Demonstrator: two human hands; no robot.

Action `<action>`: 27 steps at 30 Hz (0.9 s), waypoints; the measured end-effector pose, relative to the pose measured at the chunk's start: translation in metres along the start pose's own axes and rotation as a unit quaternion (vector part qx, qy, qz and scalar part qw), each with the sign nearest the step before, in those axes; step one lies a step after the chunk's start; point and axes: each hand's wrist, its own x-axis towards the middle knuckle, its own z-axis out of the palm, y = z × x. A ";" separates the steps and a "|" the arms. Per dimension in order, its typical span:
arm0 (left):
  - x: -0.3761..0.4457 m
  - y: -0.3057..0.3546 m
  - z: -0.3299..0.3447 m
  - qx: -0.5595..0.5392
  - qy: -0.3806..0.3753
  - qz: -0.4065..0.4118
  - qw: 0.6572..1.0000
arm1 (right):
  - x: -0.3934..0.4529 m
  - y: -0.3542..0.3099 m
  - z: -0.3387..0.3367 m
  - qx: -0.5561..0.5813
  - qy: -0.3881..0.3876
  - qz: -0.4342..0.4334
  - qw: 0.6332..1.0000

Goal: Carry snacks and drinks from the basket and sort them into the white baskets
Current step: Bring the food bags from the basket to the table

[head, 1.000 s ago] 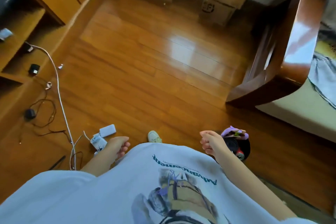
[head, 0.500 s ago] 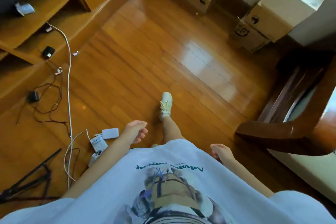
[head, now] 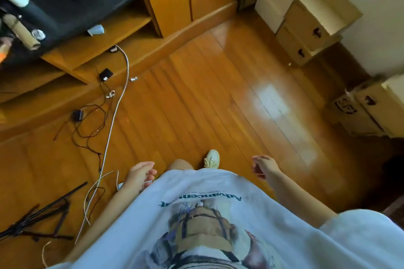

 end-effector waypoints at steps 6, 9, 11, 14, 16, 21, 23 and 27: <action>0.022 0.031 -0.004 -0.070 0.058 -0.072 0.993 | 0.026 -0.125 0.014 -0.061 -0.066 -0.063 0.994; 0.040 0.051 -0.007 -0.096 0.041 -0.130 0.986 | 0.039 -0.175 0.023 -0.073 -0.094 -0.090 0.989; 0.056 0.070 -0.007 -0.117 0.030 -0.153 0.981 | 0.048 -0.203 0.027 -0.071 -0.103 -0.092 0.988; 0.083 0.113 0.002 -0.131 0.032 -0.146 0.980 | 0.064 -0.241 0.030 -0.061 -0.108 -0.073 0.990; 0.099 0.151 0.008 -0.124 0.032 -0.133 0.983 | 0.075 -0.265 0.030 -0.054 -0.105 -0.056 0.991; 0.130 0.266 0.029 -0.076 0.006 -0.088 0.993 | 0.099 -0.320 0.024 -0.025 -0.081 -0.048 0.995; 0.136 0.315 0.045 -0.044 0.000 -0.055 0.998 | 0.108 -0.338 0.019 0.000 -0.056 -0.036 0.998; 0.143 0.402 0.083 -0.013 -0.037 0.002 0.999 | 0.126 -0.370 0.011 0.016 -0.012 -0.001 1.000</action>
